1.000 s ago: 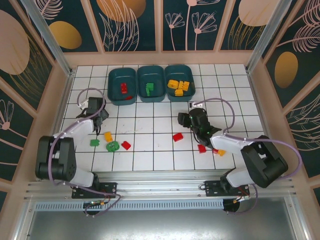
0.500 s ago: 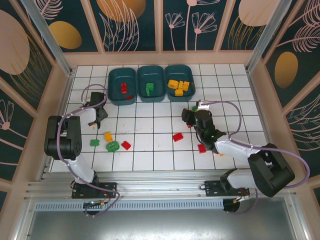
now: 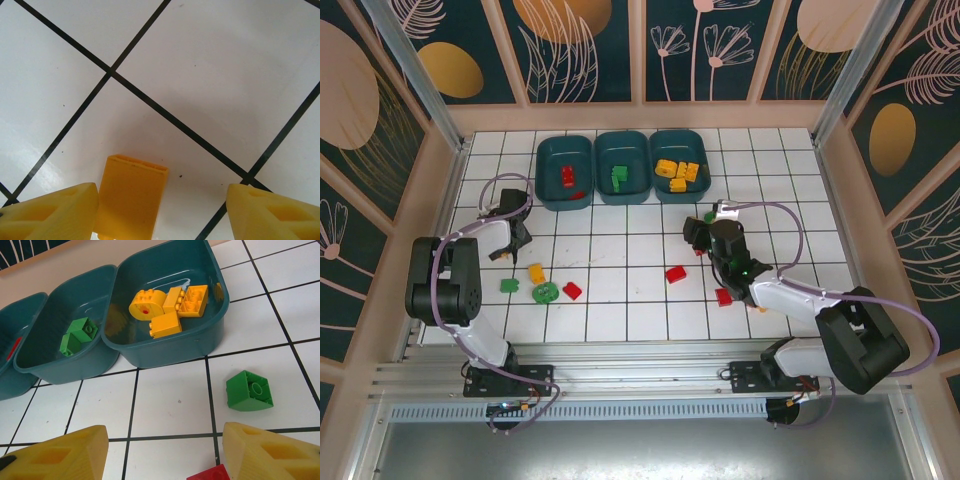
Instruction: Sort the legos into containers by color
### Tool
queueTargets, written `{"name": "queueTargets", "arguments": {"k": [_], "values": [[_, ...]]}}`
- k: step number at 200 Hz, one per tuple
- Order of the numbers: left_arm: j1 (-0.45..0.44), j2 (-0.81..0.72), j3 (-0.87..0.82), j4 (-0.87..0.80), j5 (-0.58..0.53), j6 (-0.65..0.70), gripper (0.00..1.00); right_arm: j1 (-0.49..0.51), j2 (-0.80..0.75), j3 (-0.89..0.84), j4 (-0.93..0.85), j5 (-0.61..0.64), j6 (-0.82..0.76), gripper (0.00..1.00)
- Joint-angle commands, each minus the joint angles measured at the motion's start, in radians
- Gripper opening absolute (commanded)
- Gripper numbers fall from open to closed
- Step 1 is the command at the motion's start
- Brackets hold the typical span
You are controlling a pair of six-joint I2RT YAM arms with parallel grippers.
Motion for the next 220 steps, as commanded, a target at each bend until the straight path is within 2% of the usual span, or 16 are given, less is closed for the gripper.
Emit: {"name": "queueTargets", "arguments": {"k": [1,23,59,91,118,129,153,175,192,220], "values": [[0.009,-0.024,-0.015,-0.024,-0.041,-0.010,0.69,-0.005,0.006,0.000,0.027,0.018,0.009,0.63],[0.017,-0.009,-0.041,-0.013,-0.074,-0.030,0.69,-0.003,0.006,0.001,0.027,0.011,0.008,0.63],[0.046,0.000,-0.047,0.031,0.002,-0.019,0.64,-0.004,0.009,0.007,0.019,0.009,0.005,0.62],[0.047,0.000,-0.032,0.027,0.040,0.004,0.53,-0.004,0.010,0.007,0.018,0.011,0.004,0.62],[0.046,0.059,-0.038,0.036,0.060,0.007,0.40,-0.004,0.006,0.009,0.015,0.006,0.004,0.62],[0.046,0.061,-0.038,0.037,0.070,0.009,0.29,-0.003,0.003,0.007,0.016,0.005,0.004,0.62],[0.046,0.012,-0.059,0.062,0.101,0.001,0.23,-0.004,0.002,0.006,0.017,0.006,0.004,0.62],[0.043,-0.073,-0.057,0.073,0.197,-0.010,0.18,-0.004,0.007,0.006,0.021,0.008,0.005,0.62],[-0.005,-0.129,-0.028,0.069,0.244,-0.033,0.16,-0.004,0.007,0.006,0.021,0.007,0.008,0.61],[-0.207,-0.108,0.174,0.029,0.268,-0.034,0.16,-0.006,0.009,0.002,0.016,0.043,0.017,0.61]]}}
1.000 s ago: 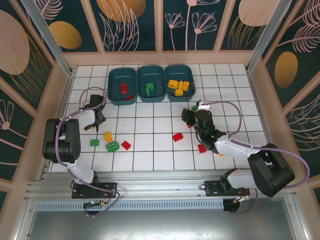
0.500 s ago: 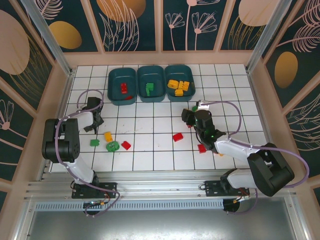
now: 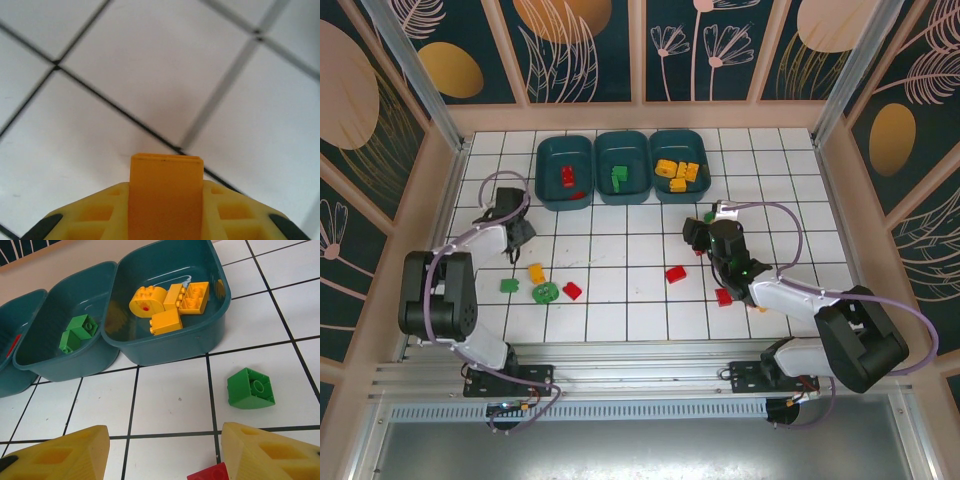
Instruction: Sort the legos into containers by color
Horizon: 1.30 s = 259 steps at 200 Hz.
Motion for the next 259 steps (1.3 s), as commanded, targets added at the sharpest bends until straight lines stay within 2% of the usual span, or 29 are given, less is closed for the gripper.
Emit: {"name": "queueTargets", "arguments": {"k": [1,29,42,59,87,97,129,169,222,246,259], "values": [[-0.166,0.004,0.191,-0.002,0.087,-0.016,0.16,-0.007,0.002,0.001,0.017,0.050,0.018,0.61],[-0.354,0.190,0.475,0.037,0.230,0.028,0.15,-0.026,0.003,-0.007,0.015,0.052,0.042,0.61],[-0.426,0.268,0.585,0.105,0.336,0.025,0.14,-0.029,-0.003,-0.002,0.001,0.034,0.055,0.61],[-0.496,0.384,0.747,0.148,0.380,0.050,0.15,-0.028,-0.031,-0.011,0.000,0.038,0.061,0.61],[-0.513,0.631,1.065,0.099,0.481,0.059,0.15,-0.029,-0.091,-0.039,0.002,0.072,0.069,0.61],[-0.513,0.708,1.176,0.067,0.495,0.064,0.16,-0.060,-0.109,-0.053,0.008,0.065,0.082,0.61],[-0.512,0.917,1.480,-0.052,0.486,0.070,0.19,-0.065,-0.140,-0.066,0.014,0.070,0.084,0.61],[-0.513,0.968,1.514,-0.024,0.480,0.055,0.29,-0.067,-0.146,-0.071,0.017,0.072,0.084,0.61],[-0.512,0.936,1.512,-0.039,0.490,0.073,0.61,-0.067,-0.145,-0.070,0.017,0.082,0.078,0.64],[-0.513,0.879,1.497,-0.070,0.468,0.111,0.64,-0.068,-0.146,-0.067,0.012,0.096,0.066,0.64],[-0.512,0.807,1.427,-0.062,0.453,0.134,0.64,-0.067,-0.145,-0.064,0.006,0.114,0.056,0.64]]}}
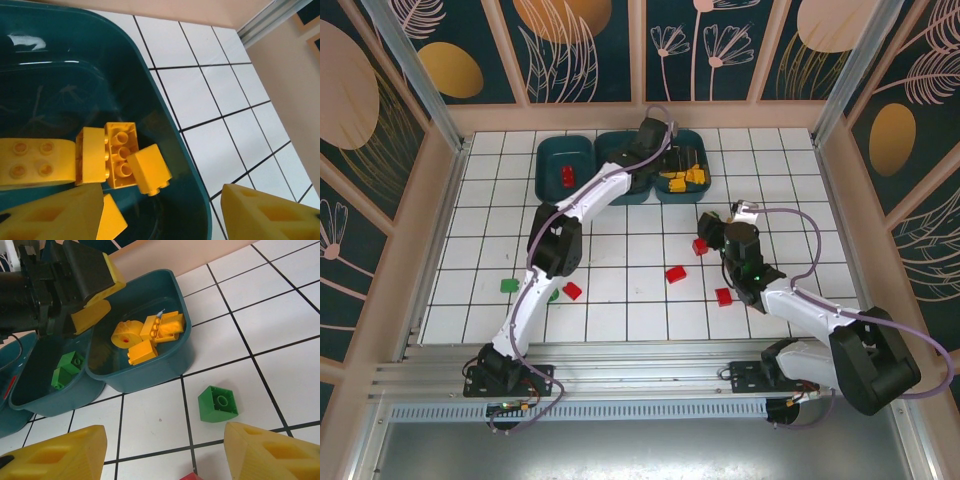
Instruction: Sort the legos into containers by color
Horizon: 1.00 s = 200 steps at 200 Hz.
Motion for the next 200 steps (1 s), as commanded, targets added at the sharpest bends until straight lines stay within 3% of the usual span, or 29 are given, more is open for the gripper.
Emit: {"name": "queueTargets", "arguments": {"k": [1,33,57,97,119,148,200], "values": [[0.002,-0.153,-0.059,-0.016,-0.025,0.059,0.64,-0.005,-0.020,-0.011,0.011,0.067,-0.007,0.64],[0.011,-0.510,-0.594,0.225,-0.147,0.047,0.66,-0.018,0.026,0.014,-0.030,0.130,-0.020,0.70],[0.034,-0.780,-1.007,0.384,-0.238,-0.026,0.77,-0.102,0.092,0.087,-0.164,0.128,-0.011,0.78],[0.085,-1.107,-1.505,0.492,-0.305,-0.151,0.89,-0.249,0.196,0.179,-0.352,-0.062,-0.029,0.81],[0.105,-1.192,-1.627,0.497,-0.304,-0.190,0.90,-0.264,0.228,0.206,-0.441,-0.126,-0.012,0.81],[0.111,-1.246,-1.669,0.479,-0.309,-0.180,0.90,-0.303,0.238,0.187,-0.470,-0.257,0.020,0.81],[0.112,-1.268,-1.665,0.482,-0.294,-0.175,0.90,-0.305,0.239,0.165,-0.530,-0.295,0.024,0.79]]}}
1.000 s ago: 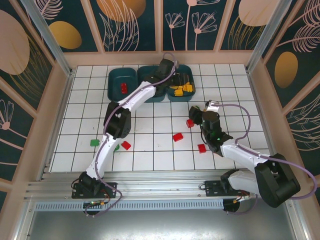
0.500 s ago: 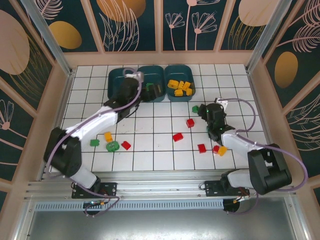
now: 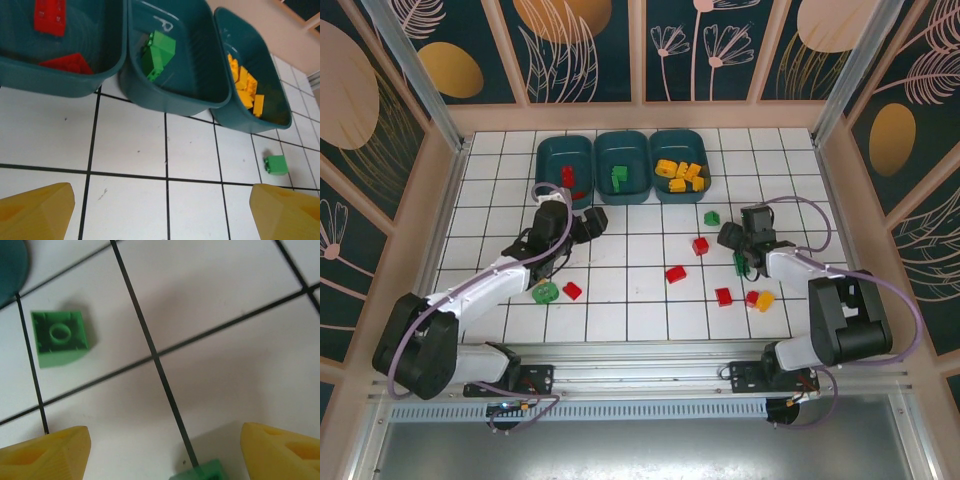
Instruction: Sort the legos into containers by color
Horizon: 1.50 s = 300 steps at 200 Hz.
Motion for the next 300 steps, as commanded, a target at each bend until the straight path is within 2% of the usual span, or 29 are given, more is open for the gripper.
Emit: {"name": "queueTargets", "arguments": {"k": [1,41,61,96,112,136,150,175,189,218,238,256,271,300], "values": [[0.005,-0.021,0.008,0.026,-0.005,-0.012,0.90,-0.003,-0.018,-0.016,-0.048,-0.044,0.017,0.79],[0.005,-0.040,0.006,0.017,-0.004,-0.008,0.90,0.008,-0.061,-0.051,-0.055,-0.159,0.039,0.73],[0.005,-0.046,0.009,0.013,-0.002,-0.006,0.91,0.021,-0.074,-0.057,-0.066,-0.171,0.051,0.70],[0.005,-0.037,0.021,0.010,0.001,-0.002,0.91,0.031,-0.079,-0.046,-0.105,-0.106,0.046,0.64],[0.005,-0.033,0.022,0.009,0.006,-0.003,0.91,0.050,-0.061,-0.035,-0.121,-0.113,0.041,0.65],[0.006,-0.032,0.021,0.009,-0.001,0.004,0.91,0.103,-0.017,-0.018,-0.154,-0.038,0.035,0.64],[0.006,-0.035,0.023,0.000,-0.008,0.012,0.91,0.104,-0.016,-0.034,-0.131,-0.033,0.041,0.58],[0.005,-0.053,0.011,-0.003,-0.025,0.018,0.90,0.105,-0.034,-0.042,-0.117,0.003,0.041,0.34],[0.007,-0.063,0.006,-0.010,-0.037,0.024,0.90,0.107,-0.058,-0.036,-0.116,0.012,0.034,0.27],[0.005,-0.081,-0.003,-0.026,-0.075,0.029,0.90,0.139,-0.150,0.019,-0.126,0.037,0.033,0.21],[0.021,-0.116,-0.037,-0.027,-0.161,-0.005,0.90,0.186,-0.175,0.116,-0.105,0.059,0.028,0.21],[0.069,-0.169,-0.093,-0.044,-0.246,-0.076,0.98,0.248,-0.094,0.229,-0.022,0.017,0.021,0.21],[0.113,-0.220,-0.144,-0.059,-0.287,-0.115,0.99,0.311,0.052,0.358,0.035,-0.015,-0.012,0.21],[0.184,-0.267,-0.184,-0.138,-0.276,-0.125,0.99,0.384,0.360,0.667,0.116,-0.043,-0.063,0.21]]}}
